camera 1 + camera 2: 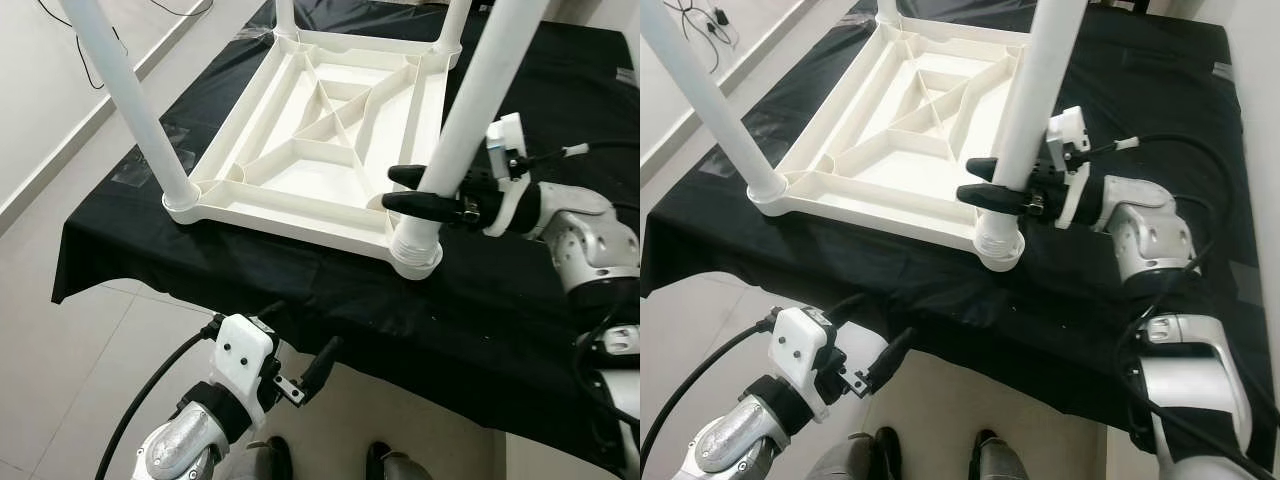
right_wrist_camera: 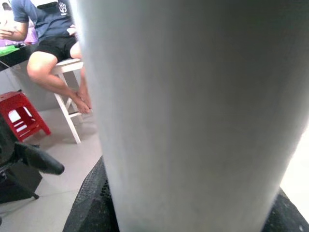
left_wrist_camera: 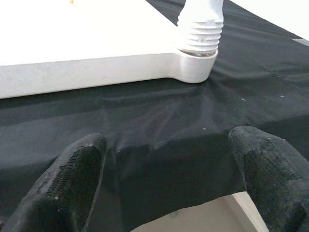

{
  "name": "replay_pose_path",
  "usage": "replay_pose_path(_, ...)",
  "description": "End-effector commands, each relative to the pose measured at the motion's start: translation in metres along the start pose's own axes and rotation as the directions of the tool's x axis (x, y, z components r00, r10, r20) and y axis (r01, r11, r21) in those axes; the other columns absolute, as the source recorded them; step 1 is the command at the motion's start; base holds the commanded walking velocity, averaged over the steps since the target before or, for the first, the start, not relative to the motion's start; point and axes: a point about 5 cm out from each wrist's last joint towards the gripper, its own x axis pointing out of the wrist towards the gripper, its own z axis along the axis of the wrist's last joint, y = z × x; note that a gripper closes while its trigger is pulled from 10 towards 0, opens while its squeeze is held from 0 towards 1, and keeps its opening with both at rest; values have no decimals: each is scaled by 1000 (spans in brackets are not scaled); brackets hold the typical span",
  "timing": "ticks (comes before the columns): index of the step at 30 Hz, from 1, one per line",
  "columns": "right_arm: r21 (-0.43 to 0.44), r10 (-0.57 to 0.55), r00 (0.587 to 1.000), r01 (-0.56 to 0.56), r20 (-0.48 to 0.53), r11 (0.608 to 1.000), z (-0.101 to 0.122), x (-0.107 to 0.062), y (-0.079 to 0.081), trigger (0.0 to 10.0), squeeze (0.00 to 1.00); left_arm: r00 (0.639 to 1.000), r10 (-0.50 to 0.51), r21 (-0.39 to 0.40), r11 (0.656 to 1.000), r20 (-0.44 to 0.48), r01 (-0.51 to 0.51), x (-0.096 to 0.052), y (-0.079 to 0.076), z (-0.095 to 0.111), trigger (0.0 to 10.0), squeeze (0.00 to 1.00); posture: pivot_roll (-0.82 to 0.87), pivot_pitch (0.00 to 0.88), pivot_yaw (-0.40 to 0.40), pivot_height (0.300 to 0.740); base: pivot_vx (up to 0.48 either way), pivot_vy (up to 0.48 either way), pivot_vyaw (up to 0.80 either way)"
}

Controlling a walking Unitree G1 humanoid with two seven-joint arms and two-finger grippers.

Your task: Building children table

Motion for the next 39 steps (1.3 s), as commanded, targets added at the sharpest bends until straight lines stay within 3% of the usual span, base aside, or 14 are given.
replay_pose_path(1,43,5,999,-4,-34,999,-14,-4,2,10000,0,1000,-29,12,1000,3,28,-3,-4,2,10000,0,70,303,19,740,0,0,0)
replay_pose_path(14,14,-39,994,40,-101,999,-24,2,1,10000,0,999,-37,20,999,6,37,-4,-4,3,10000,0,76,309,19,740,0,0,0)
replay_pose_path(23,-9,83,975,-87,-207,996,-45,17,22,10000,0,999,-44,20,999,5,43,-4,-4,3,10000,0,73,310,22,740,0,0,0)
replay_pose_path(39,-82,162,946,-192,-282,978,-47,21,37,10000,0,999,-41,19,999,7,41,-4,-4,3,10000,0,72,315,22,740,0,0,0)
